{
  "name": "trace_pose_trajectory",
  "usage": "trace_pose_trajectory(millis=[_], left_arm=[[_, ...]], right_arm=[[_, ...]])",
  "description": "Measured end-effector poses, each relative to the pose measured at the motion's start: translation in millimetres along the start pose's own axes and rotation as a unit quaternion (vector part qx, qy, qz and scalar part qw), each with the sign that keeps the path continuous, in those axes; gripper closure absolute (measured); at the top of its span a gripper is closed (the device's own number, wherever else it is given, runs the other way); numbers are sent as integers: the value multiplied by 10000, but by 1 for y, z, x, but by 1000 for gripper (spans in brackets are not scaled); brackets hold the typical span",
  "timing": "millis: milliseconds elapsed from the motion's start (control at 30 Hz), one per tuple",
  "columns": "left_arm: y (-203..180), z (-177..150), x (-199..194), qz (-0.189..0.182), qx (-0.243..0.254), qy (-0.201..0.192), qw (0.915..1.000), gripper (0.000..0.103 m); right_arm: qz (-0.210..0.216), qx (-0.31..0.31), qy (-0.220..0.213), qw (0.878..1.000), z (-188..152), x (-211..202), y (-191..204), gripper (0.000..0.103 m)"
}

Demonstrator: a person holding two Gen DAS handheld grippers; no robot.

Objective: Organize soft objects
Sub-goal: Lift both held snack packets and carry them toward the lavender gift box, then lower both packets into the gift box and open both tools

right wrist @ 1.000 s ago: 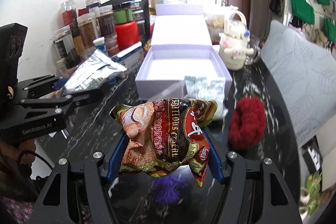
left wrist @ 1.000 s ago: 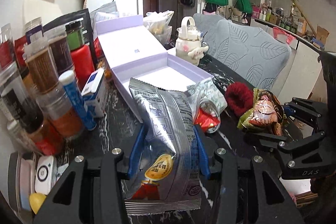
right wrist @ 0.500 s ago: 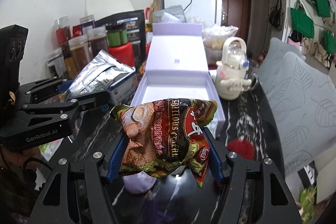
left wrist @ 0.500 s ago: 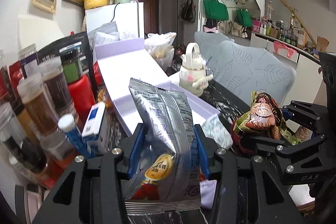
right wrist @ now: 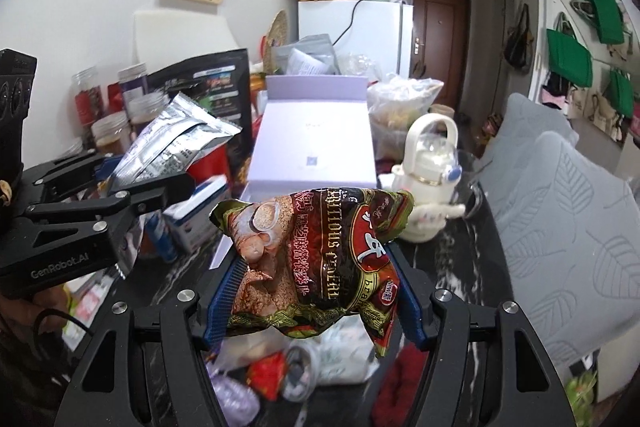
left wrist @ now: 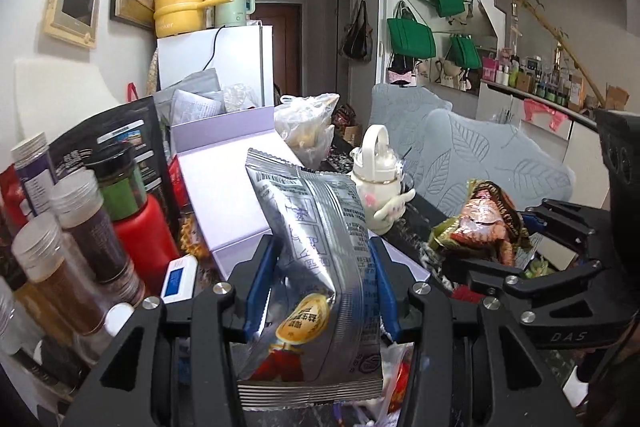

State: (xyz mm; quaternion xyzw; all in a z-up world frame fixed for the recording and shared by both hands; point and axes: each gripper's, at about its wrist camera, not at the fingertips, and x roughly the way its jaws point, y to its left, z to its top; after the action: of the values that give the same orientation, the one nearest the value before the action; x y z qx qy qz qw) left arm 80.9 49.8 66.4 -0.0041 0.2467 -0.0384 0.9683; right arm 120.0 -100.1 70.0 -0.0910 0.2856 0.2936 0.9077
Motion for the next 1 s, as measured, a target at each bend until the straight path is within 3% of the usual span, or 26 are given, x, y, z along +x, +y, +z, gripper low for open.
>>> trace_pose_trajectory(millis=[200,433,767,1000], left_arm=[[2,16,21,81,97,-68,9999,57],[18,34,60,-53,-303,-13,9995,57],[37,51,111,165,-486,73,9987,57],[52,42,147,381,-442,484,9971,57]], right_arm=[[-28,48,-77,10000,17,15,-12,35],[-109,23,-200,9997,38,37,-22,35],[-215,50,-275,9994,68,81,-39,35],[-105,100,-179,9997,79,118,-48,35]])
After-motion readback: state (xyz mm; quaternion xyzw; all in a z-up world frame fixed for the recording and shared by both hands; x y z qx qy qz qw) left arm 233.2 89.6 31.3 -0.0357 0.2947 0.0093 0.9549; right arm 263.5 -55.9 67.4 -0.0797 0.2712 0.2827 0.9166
